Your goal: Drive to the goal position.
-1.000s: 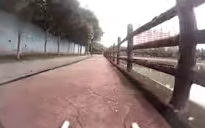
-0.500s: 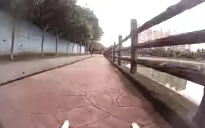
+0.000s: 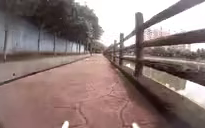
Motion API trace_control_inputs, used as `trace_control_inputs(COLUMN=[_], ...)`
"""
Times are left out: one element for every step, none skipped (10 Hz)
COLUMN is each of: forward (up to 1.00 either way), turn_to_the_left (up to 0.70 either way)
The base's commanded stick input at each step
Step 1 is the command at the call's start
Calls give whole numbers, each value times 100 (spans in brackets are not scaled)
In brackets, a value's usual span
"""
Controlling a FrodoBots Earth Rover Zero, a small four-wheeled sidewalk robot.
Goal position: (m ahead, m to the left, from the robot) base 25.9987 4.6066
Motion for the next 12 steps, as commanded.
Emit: trace_control_inputs(forward=[70, 70, 70, 70, 70, 70, 70, 70, 70, 70, 70, 70], turn_to_the_left=[2, 2, 2, 2, 2, 2, 2, 2, 2, 2, 2, 2])
